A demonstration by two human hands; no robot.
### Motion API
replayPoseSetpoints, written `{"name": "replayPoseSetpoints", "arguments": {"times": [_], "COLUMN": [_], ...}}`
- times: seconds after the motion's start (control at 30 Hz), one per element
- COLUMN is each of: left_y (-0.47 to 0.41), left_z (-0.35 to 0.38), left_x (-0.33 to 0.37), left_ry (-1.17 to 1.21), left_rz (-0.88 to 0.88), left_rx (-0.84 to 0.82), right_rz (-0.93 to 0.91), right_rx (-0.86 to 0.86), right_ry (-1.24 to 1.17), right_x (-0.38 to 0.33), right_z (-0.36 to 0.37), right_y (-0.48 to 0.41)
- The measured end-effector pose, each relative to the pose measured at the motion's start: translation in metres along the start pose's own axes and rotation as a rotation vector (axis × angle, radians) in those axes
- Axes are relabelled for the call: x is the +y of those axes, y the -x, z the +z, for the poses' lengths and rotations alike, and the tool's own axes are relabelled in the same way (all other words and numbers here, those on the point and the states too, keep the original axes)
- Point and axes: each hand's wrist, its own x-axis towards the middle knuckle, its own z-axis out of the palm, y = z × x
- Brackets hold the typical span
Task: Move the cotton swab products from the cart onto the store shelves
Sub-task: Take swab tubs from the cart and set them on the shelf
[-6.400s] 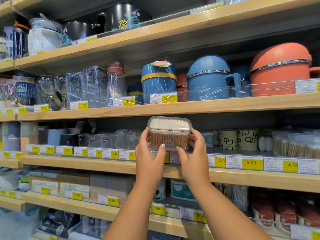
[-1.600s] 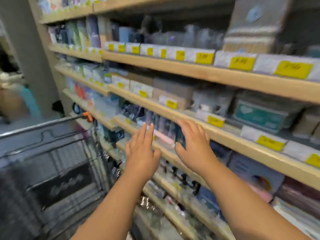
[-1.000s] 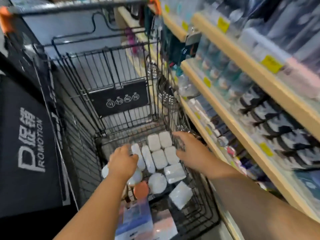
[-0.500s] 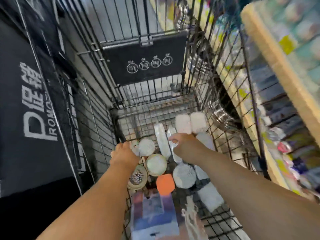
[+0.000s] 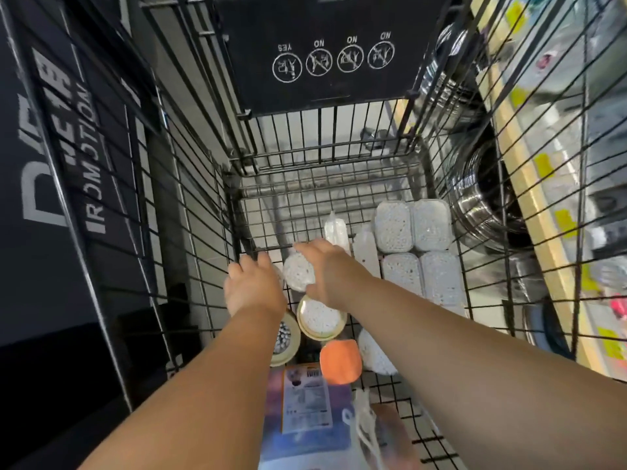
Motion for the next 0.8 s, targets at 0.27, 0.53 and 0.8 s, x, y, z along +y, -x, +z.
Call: {"name": "replayPoseSetpoints", "arguments": {"times": [0.27,0.53,0.8], "left_y": [-0.006,-0.009,-0.010], "left_z": [0.005,0.002,-0.001], "left_x": [-0.001,0.003,0.009], "left_ry": [0.045,0.075,0.062], "left_rz": [0.068,0.077,0.058], "left_rx": [0.117,0.093,0.026], "right_rz": [0.036,-0.055,0.227], "right_rx": [0.014,0.438,0.576], "right_ry": [0.220,-0.020,0.036], "right_x": [0.001,0.010,0.050], "right_z": [0.010,-0.016,-0.042], "right_y": [-0.012,-0.004,-0.006]}}
